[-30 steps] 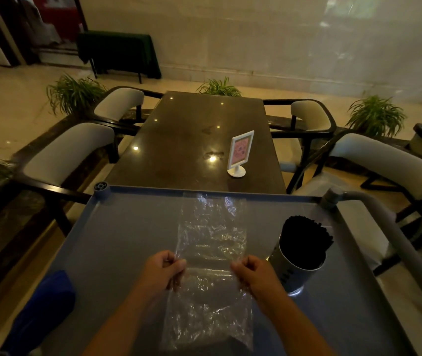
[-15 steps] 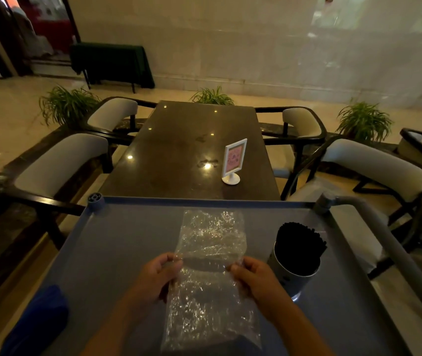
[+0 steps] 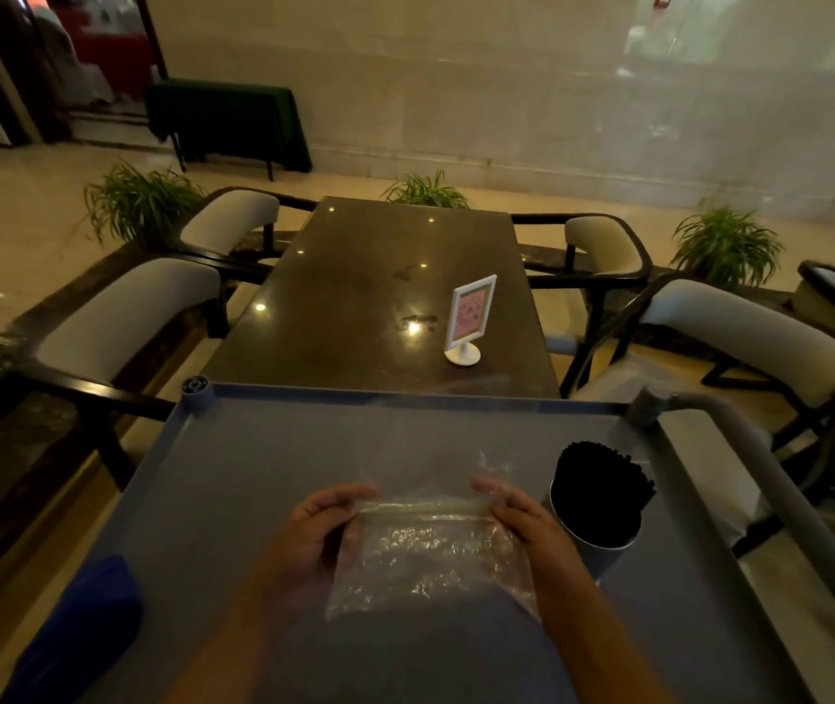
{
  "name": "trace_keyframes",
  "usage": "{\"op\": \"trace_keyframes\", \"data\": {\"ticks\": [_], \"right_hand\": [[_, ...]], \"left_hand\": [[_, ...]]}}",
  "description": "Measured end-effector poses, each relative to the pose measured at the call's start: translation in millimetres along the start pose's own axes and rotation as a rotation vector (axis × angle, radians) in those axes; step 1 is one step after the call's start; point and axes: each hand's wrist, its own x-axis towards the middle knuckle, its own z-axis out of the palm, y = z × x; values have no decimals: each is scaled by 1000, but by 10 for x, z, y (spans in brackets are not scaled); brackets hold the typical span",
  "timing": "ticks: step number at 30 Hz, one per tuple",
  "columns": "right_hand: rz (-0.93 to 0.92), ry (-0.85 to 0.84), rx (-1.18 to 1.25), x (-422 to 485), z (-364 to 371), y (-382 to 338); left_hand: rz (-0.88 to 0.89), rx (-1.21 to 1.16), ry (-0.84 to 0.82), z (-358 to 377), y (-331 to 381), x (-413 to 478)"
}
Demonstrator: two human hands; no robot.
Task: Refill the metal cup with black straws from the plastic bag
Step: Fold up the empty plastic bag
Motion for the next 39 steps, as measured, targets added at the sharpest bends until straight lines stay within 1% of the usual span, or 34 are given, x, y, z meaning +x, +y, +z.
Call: {"op": "trace_keyframes", "data": {"ticks": [3, 5, 7, 11, 14, 15, 17, 19, 22, 25, 28, 31, 36, 39], "right_hand": [[21, 23, 67, -19, 9, 24], [13, -15, 79, -37, 11, 27], [1, -38, 26, -39, 8, 32], [20, 11, -28, -15, -21, 57], [80, -15, -77, -25, 22, 32], [86, -30, -113, -34, 36, 25], [33, -31, -284, -44, 43, 18], [-22, -56, -429, -62, 52, 25], [-58, -80, -510, -89, 48, 15], [-95, -89, -466, -94, 40, -8], [-85, -28, -439, -63, 41, 16], [-33, 33, -417, -56, 42, 45], [128, 26, -424, -79, 33, 80], [102, 22, -467, -97, 17, 97]], "left_hand": [[-20, -5, 10, -11, -13, 10], [-17, 24, 14, -13, -6, 5], [3, 56, 25, 0, 1, -18], [61, 196, 56, 44, 18, -65], [120, 280, 63, 16, 38, -80], [138, 314, 44, -12, 40, -75], [153, 438, 27, -60, 41, -60], [114, 499, 32, -76, 23, -44], [62, 477, -28, -75, -8, -57], [-90, 384, -20, -100, -1, -81], [-176, 266, -54, -68, 48, -133], [-149, 330, -58, -6, 58, -168], [-70, 365, -3, 61, 74, -156], [-48, 418, -20, 40, 83, -163]]}}
